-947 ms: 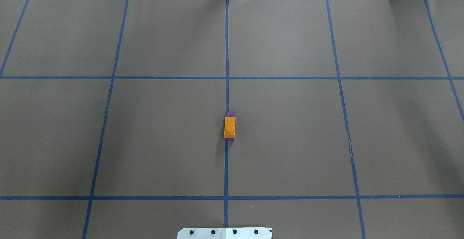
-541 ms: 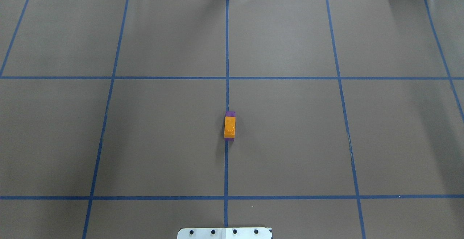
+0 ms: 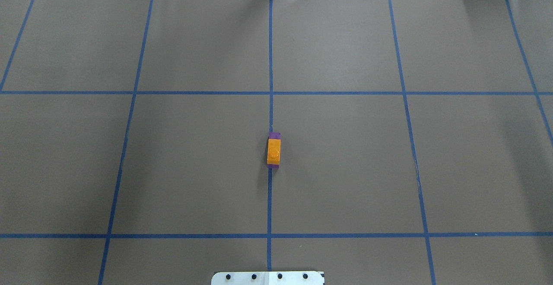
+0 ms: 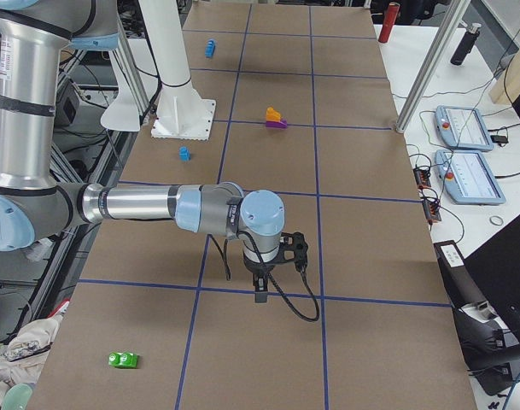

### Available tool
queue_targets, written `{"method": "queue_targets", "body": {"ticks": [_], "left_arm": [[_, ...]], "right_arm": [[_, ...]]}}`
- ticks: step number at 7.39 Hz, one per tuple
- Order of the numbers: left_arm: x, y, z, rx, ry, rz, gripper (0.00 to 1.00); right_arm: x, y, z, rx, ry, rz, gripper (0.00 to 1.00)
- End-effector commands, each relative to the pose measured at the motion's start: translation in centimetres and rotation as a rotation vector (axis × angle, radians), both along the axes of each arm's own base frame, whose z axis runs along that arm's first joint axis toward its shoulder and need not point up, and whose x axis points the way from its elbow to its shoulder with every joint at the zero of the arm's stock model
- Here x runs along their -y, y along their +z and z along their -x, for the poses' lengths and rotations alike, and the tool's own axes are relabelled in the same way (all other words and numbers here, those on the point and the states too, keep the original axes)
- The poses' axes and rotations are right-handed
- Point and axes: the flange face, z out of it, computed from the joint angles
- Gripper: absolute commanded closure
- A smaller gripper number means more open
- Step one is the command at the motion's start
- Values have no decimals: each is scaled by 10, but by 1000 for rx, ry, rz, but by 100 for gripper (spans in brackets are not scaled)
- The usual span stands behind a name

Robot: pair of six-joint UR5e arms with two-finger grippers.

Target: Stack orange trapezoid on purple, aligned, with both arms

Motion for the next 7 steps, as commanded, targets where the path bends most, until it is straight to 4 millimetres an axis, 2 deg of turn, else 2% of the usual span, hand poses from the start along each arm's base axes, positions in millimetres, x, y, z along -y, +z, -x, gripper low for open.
{"method": "queue_targets", "body": {"ticks": [1,5,7], "left_arm": [[-1,0,0,-4,-1,2,0],[-1,1,-1,-7,-1,4,0],[-1,1,-1,-7,-1,4,0]], "right_arm": [[0,-2,0,0,4,-1,0],[10,-18,3,-1,80,-21,0],[12,-21,5,0,104,-46,0]]}}
